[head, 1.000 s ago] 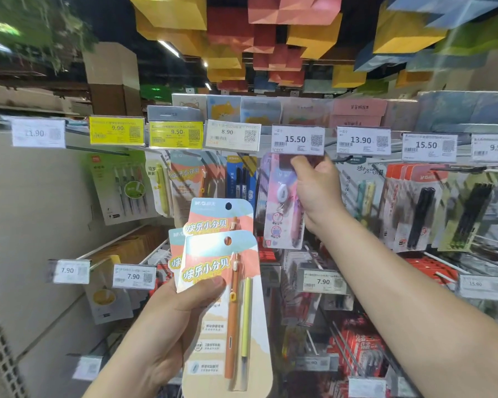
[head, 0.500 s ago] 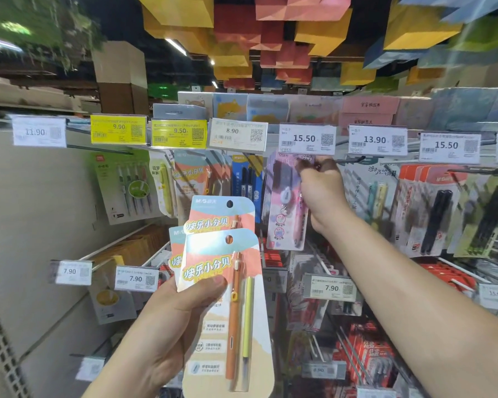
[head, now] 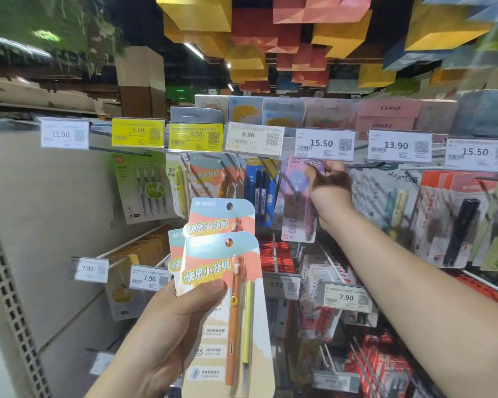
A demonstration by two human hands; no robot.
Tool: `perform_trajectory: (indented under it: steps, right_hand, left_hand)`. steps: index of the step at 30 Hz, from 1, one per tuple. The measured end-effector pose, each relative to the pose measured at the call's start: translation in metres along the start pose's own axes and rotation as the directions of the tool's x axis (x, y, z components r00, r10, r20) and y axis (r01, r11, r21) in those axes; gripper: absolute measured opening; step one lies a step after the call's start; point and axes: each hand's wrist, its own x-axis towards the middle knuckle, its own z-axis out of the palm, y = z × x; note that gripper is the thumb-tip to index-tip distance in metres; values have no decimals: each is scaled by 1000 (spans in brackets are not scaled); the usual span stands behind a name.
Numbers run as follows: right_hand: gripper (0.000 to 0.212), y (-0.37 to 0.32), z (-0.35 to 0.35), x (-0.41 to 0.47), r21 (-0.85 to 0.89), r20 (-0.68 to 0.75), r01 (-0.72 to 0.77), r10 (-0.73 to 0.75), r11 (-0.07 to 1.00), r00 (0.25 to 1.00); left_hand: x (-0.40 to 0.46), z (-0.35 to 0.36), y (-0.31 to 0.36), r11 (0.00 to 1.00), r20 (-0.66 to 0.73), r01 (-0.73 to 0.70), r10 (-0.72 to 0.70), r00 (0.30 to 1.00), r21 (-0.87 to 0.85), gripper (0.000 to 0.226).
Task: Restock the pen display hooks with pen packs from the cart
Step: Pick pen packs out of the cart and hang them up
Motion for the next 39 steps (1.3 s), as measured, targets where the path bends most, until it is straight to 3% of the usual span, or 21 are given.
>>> perform_trajectory:
  steps: [4, 8, 10, 11, 13, 15, 17, 20, 28, 33, 39]
  right_hand:
    - [27, 9, -3, -9, 57, -54, -23, 26, 998, 998]
    - [35, 20, -20, -43, -249, -84, 0, -21, 969, 996]
    - [18, 17, -31, -70, -203, -73, 115, -132, 972, 989]
    - [14, 12, -36, -86, -148, -22, 171, -176, 974, 984]
    - [14, 0, -43, -115, -40, 215, 187, -174, 982, 961]
    - [12, -1, -44, -136, -39, 452, 168, -133, 985, 882]
    - [34, 3, -41, -149, -61, 554, 130, -75, 990, 829]
    - [48, 5, -43, -157, -1, 534, 58, -48, 998, 844]
    - [32, 11, -49, -162, 43, 667, -133, 71, 990, 742]
    - [20, 18, -46, -163, 54, 634, -156, 87, 986, 768]
    - [37, 20, -30, -167, 162, 588, -200, 68, 966, 806]
  left_hand:
    - [-1, 1, -1, 1000, -1, 19, -19, 1000, -10, 38]
    - [-1, 2, -3, 999, 4, 40, -39, 999, -31, 39]
    - [0, 5, -4, 999, 11, 34, -34, 999, -38, 36]
    - [0, 7, -4, 999, 13, 24, -24, 1000, -40, 36]
    - [2, 13, -4, 999, 13, 9, -8, 1000, -40, 38]
    - [4, 19, -4, 999, 18, -11, 11, 1000, -40, 40]
    - [6, 25, -4, 998, 22, -46, 47, 999, -43, 37]
    - [8, 30, -4, 996, -7, -86, 86, 996, -32, 29]
    - [9, 28, -8, 995, -44, -101, 100, 994, -15, 31]
    - [5, 26, -5, 994, -91, -100, 97, 991, -37, 31]
    - [2, 16, -2, 998, -105, -62, 59, 993, -26, 35]
